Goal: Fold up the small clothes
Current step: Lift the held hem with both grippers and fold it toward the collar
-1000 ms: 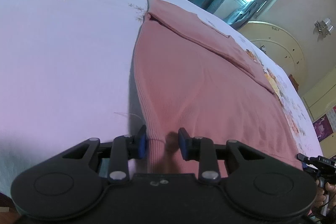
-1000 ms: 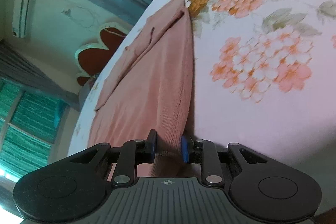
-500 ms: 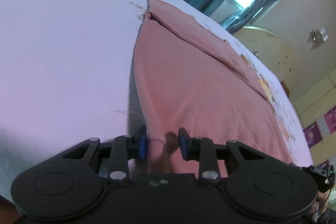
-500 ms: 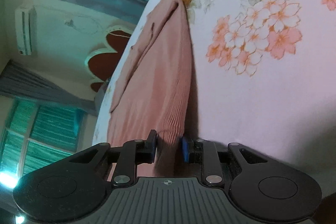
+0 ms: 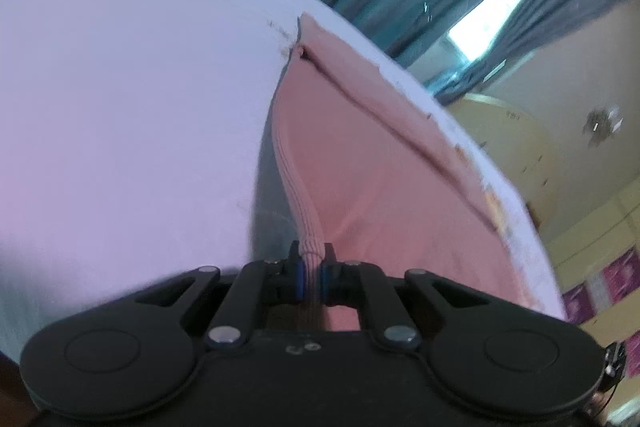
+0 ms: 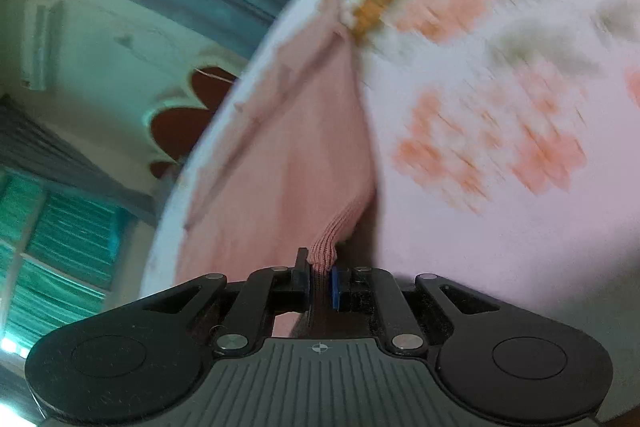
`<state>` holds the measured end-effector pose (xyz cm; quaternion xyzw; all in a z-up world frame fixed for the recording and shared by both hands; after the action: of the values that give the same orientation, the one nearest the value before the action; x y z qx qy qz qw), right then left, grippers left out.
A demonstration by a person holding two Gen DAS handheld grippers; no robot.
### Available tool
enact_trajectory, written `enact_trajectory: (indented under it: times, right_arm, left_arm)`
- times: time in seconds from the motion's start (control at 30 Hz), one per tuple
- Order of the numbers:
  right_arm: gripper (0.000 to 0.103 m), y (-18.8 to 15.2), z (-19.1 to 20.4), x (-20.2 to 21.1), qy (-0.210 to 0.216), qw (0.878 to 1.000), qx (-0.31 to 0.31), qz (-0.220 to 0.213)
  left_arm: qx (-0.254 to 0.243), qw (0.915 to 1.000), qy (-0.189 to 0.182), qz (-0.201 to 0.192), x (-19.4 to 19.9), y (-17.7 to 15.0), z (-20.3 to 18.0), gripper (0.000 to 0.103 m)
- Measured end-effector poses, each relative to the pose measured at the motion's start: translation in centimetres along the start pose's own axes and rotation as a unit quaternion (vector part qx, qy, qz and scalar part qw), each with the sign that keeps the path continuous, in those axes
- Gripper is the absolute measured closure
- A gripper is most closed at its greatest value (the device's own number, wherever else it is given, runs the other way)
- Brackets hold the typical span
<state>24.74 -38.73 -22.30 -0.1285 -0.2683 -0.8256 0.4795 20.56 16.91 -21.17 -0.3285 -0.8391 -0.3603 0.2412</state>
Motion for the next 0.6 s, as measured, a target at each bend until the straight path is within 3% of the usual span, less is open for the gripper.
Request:
enact_trajectory:
  times: [0.27,0.5,0.6]
  right_arm:
    - [0.095,5.5,6.6,0.4,0.009,0.997,0.064,-0.035]
    - [0.095,13.8,9.6,-1.1,0.030,0.997,0.023,-0.074]
    - [0.095,18.3,10.3,-2.6,0.025,0.996,0.014,-0.089]
  left_arm:
    - [0.046,0.9946,-0.077,-0.052,1.5,5.3,-3.0,0.096]
    - [0.096,0.9818,-0.135,-0.093,-0.9,14.8,-7.1,0.096]
    - [0.096,0.9814,-0.136,-0.095,-3.6,19.2,-8.2,0.096]
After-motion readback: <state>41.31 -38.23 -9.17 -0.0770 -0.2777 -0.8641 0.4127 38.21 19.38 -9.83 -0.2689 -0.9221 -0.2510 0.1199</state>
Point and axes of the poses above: each gripper's, at about its wrist camera, not at the fingertips, and x roughly against the way its jaws point, z to its left, y to its top, the point moved 10 cm from there along -x, roughly the way its jaws point, and after that the axes turned 7 degrees about z, right-handed, at the moved point
